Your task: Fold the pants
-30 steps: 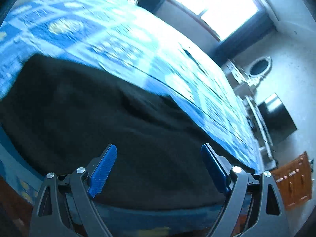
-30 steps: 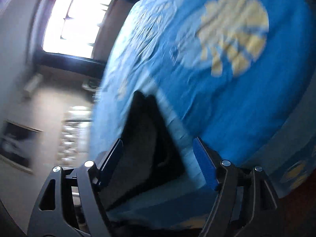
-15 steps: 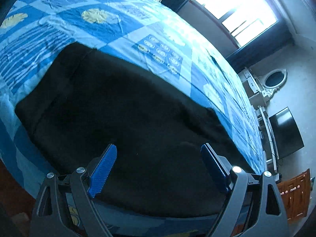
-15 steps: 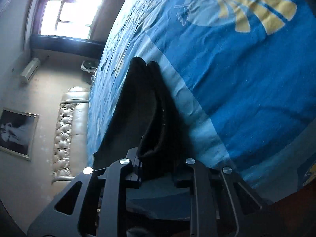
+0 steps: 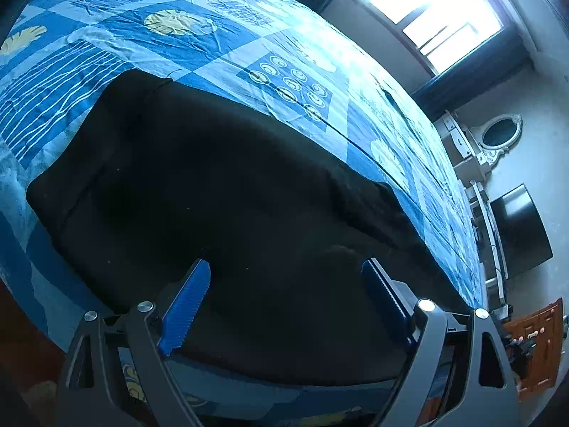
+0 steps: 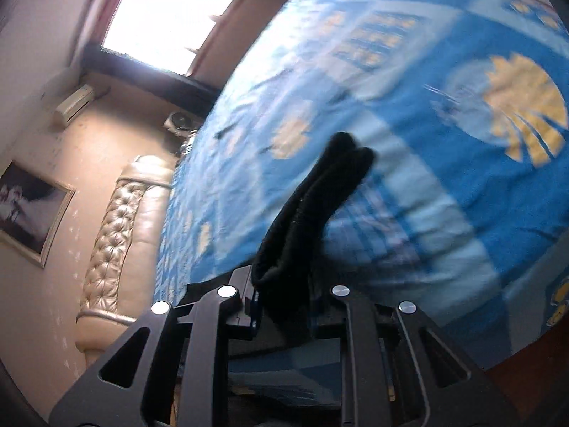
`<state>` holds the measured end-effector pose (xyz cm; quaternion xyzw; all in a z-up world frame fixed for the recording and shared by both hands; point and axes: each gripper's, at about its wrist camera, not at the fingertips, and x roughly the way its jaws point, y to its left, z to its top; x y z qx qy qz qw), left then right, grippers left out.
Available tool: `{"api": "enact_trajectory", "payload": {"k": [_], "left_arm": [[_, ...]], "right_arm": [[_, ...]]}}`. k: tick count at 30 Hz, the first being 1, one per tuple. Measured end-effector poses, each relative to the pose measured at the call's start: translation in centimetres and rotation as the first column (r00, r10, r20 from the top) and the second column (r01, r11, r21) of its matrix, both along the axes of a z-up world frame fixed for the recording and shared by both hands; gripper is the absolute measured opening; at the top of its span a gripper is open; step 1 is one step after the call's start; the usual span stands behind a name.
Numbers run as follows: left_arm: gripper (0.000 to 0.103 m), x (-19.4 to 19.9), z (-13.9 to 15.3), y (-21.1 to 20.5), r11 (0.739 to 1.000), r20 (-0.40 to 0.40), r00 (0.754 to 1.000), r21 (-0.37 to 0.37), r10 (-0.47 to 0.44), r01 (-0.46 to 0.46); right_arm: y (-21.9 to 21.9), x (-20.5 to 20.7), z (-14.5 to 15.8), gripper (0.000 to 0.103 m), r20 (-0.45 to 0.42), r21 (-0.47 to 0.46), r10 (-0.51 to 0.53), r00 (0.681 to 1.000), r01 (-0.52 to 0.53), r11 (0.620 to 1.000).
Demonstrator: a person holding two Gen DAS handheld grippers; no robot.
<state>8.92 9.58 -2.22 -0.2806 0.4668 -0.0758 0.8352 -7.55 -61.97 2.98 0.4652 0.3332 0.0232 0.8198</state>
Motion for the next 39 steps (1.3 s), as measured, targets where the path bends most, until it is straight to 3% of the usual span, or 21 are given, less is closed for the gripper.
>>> {"api": "enact_trajectory", "payload": {"k": [8, 17, 22, 27, 33, 37, 39], "left_arm": [[0.086, 0.3, -0.2, 0.3, 1.000, -0.007, 1.000, -0.029, -0.004, 0.004], [0.086, 0.3, -0.3, 0.3, 1.000, -0.005, 1.000, -0.020, -0.011, 0.011], [0.086, 0.3, -0.4, 0.3, 1.000, -0.005, 1.000, -0.024, -0.014, 0.014], [0.086, 0.2, -0.4, 0.4, 0.999, -0.004, 1.000, -0.031, -0.011, 0.011], [0.086, 0.3, -0.4, 0.6, 0.999, -0.006, 1.000, -0.047, -0.003, 0.003], [0.086, 0.3, -0.5, 0.7, 0.999, -0.008, 1.000, -0.052, -0.001, 0.001], [0.086, 0.3, -0.5, 0.7, 0.999, -0.008, 1.000, -0.052, -0.002, 0.001]], "right_arm": [[8.7, 4.3, 7.2, 0.018, 0.119, -0.066, 0.139, 0.983, -0.132, 0.989], [20.8, 10.4, 9.2, 0.018, 0.106, -0.120, 0.342, 0.934, -0.329, 0.937], [27.3, 13.2, 7.4, 0.018, 0.031, -0.157, 0.419, 0.907, -0.410, 0.898], [33.0, 15.5, 3.2, 0.018, -0.058, -0.157, 0.464, 0.884, -0.467, 0.870], [38.0, 16.6, -1.2, 0.018, -0.169, -0.229, 0.480, 0.861, -0.508, 0.830], [40.3, 16.7, -2.9, 0.018, -0.239, -0.317, 0.495, 0.836, -0.548, 0.774], [41.6, 16.4, -3.5, 0.018, -0.278, -0.371, 0.505, 0.817, -0.576, 0.728]]}}
